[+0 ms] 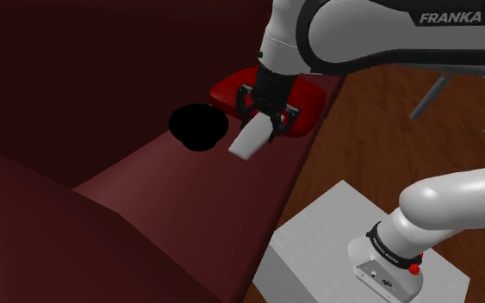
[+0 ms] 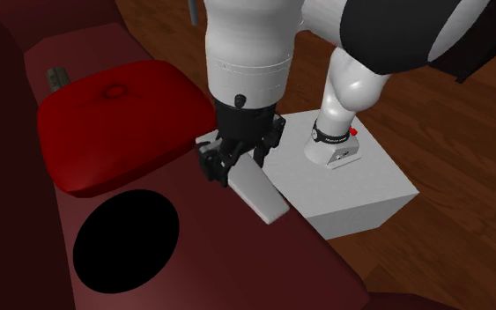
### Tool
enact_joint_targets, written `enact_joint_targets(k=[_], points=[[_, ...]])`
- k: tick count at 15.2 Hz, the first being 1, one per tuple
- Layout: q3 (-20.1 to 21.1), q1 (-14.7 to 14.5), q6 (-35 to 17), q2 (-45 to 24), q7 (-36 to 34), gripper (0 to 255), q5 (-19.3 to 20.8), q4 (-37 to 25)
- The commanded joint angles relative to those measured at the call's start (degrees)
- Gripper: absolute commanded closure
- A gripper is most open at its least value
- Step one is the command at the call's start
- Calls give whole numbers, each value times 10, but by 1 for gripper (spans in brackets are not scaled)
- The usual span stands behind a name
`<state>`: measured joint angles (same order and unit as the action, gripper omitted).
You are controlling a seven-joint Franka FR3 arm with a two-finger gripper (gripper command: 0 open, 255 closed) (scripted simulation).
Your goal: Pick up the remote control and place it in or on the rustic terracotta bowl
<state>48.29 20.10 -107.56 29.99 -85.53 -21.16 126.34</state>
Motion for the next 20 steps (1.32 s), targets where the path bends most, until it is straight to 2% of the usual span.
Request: enact_joint_targets(k=[1, 5, 8, 10, 12, 14, 16, 20], points=[[30, 34, -11, -52, -14, 255, 28, -41], [101, 103, -27, -170, -58, 255, 114, -122], [163, 138, -24, -295, -125, 255, 228, -193], [174, 118, -6, -392, -178, 255, 322, -248], [148, 67, 20, -466, -207, 255, 389, -308], [117, 15, 48, -526, -218, 255, 435, -374], [90, -33, 77, -580, -220, 255, 471, -445], [86, -27, 47, -581, -225, 255, 474, -415]])
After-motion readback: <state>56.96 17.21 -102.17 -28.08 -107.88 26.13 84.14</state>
